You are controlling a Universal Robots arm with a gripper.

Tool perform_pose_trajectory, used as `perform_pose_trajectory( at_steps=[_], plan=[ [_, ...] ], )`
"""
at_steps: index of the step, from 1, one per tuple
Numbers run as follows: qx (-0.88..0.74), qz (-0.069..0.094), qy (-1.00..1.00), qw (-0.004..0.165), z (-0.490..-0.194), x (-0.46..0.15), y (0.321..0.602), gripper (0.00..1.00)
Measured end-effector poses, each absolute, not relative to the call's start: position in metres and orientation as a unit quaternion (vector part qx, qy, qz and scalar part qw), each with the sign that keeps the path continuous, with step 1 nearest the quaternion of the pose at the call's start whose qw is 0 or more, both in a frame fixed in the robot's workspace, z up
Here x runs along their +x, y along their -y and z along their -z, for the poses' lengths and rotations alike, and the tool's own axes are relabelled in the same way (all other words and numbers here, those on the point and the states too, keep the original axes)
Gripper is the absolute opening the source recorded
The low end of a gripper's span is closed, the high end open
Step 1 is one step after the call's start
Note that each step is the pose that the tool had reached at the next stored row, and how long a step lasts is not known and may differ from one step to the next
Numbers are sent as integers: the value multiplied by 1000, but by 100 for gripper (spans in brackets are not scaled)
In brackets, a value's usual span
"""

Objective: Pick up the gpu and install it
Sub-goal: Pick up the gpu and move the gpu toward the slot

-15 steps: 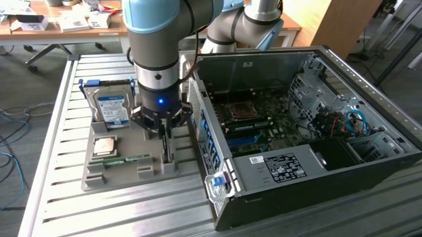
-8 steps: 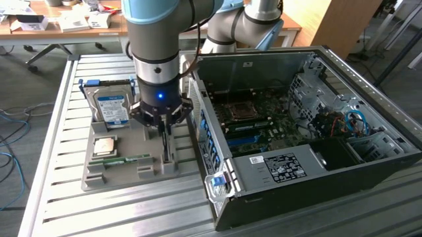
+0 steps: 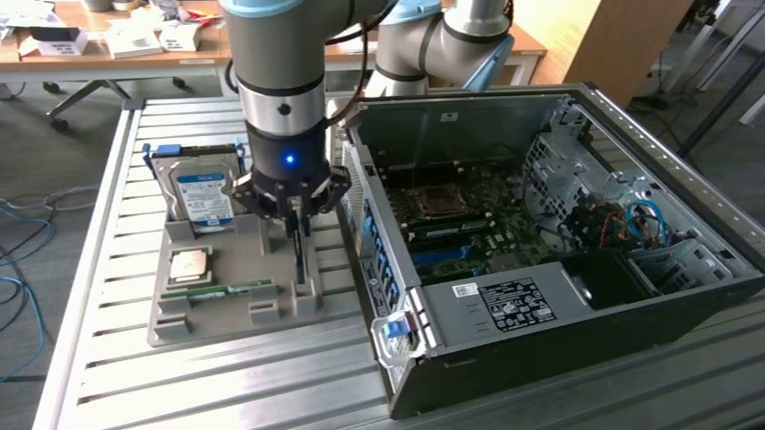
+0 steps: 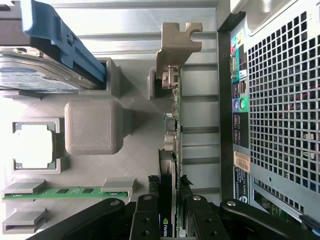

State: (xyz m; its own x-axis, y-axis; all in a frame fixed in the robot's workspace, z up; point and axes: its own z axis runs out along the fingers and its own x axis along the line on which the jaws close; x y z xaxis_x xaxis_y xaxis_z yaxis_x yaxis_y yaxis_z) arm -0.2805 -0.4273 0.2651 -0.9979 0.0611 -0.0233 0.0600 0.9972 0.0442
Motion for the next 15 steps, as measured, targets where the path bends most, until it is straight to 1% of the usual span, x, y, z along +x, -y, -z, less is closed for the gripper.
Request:
perform_pose_trajectory(
  at_steps=[15],
  plan=[
    [30, -22, -999, 12, -314, -281, 427, 26]
  ],
)
